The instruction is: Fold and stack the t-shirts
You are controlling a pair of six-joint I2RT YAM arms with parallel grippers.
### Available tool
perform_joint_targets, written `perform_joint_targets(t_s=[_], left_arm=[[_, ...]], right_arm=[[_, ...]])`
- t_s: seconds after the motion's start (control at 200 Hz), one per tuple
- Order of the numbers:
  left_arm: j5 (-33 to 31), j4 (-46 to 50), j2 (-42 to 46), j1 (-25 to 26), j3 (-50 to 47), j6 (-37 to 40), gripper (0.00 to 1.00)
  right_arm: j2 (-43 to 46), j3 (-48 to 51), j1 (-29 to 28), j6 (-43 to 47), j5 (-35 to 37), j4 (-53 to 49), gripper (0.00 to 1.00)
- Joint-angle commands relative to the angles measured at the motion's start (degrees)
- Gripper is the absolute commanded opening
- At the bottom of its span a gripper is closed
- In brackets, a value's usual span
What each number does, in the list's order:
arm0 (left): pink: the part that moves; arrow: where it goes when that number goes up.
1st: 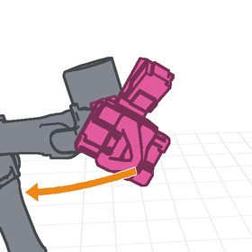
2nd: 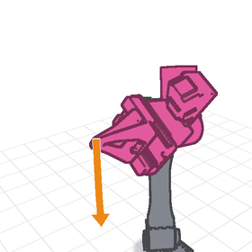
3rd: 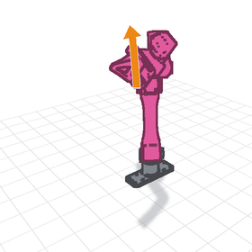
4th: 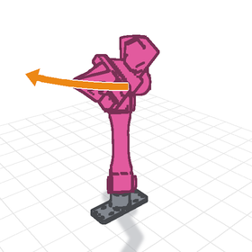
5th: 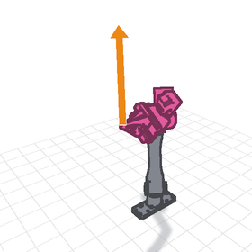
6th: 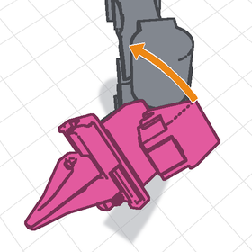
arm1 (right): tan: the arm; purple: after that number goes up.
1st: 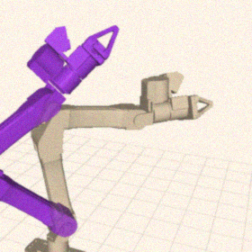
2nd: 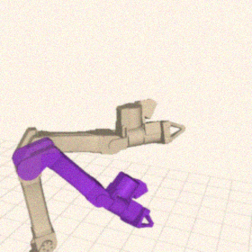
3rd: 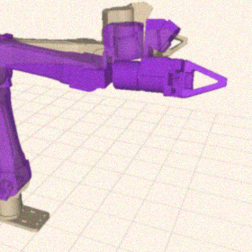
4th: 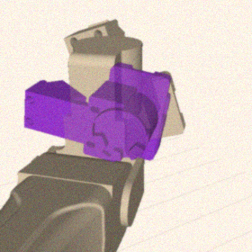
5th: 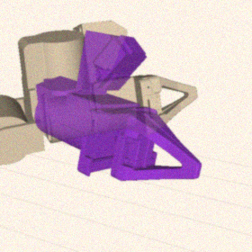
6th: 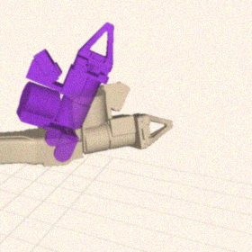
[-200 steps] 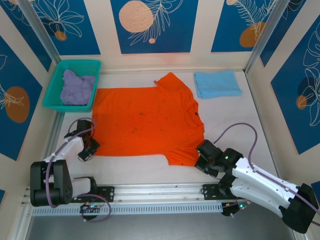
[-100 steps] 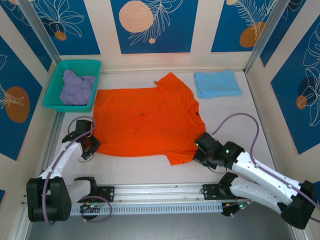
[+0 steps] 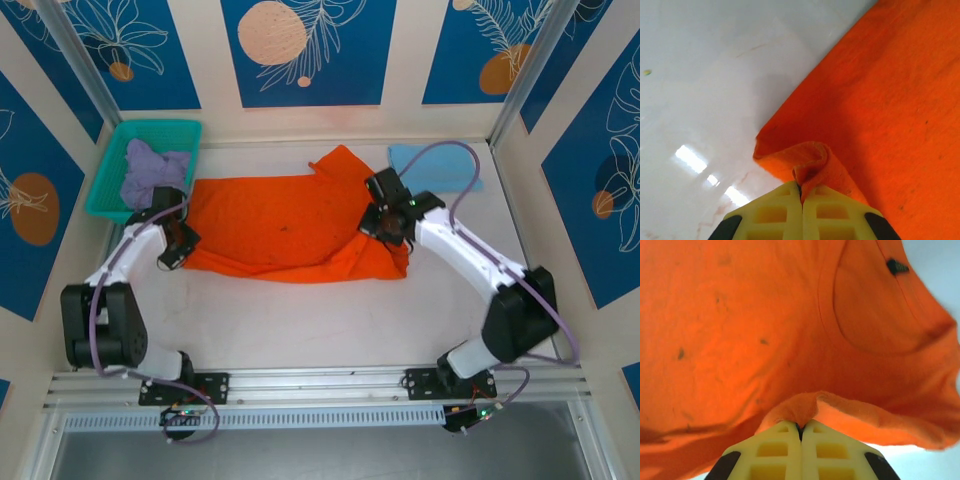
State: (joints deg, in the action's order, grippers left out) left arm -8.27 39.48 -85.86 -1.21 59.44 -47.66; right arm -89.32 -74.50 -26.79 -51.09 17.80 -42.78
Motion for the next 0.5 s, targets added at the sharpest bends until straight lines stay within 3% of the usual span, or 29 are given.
perform_joint_targets(t_s=[0.0,0.045,0.16,0.2,0.25,0.28,0.375,0.495], left_arm=[[-1.9,2.4,-4.7,0.2,5.2,-1.8,0.01],[-2.6,3.1,-6.5,0.1,7.0,-2.4,0.03],[-3.5,3.5,-9.8,0.2,10.1,-3.6,0.19],[-3.3,3.7,-10.7,0.1,11.1,-3.8,0.28],[-3.3,4.1,-11.3,0.2,12.3,-3.8,0.45],[-3.7,4.4,-11.4,0.2,13.0,-3.7,0.5],[-4.2,5.1,-9.8,0.4,14.7,-3.1,0.5],[-5.0,4.5,-5.0,2.5,13.2,-2.6,0.51]], right_arm=[[-7.9,-6.3,4.0,4.3,-5.5,0.1,0.0],[-11.9,-9.3,5.1,4.9,-7.3,0.2,0.0],[-22.4,-18.5,7.1,6.1,-9.5,-3.5,0.0],[-25.4,-21.4,7.7,6.4,-10.2,-5.0,0.07],[-29.2,-25.3,9.1,6.8,-11.8,-7.3,0.26],[-30.1,-26.8,9.8,6.9,-12.4,-8.2,0.28],[-28.6,-27.2,12.9,6.8,-13.9,-7.9,0.47],[-21.3,-23.9,14.1,7.8,-13.4,-7.4,0.51]])
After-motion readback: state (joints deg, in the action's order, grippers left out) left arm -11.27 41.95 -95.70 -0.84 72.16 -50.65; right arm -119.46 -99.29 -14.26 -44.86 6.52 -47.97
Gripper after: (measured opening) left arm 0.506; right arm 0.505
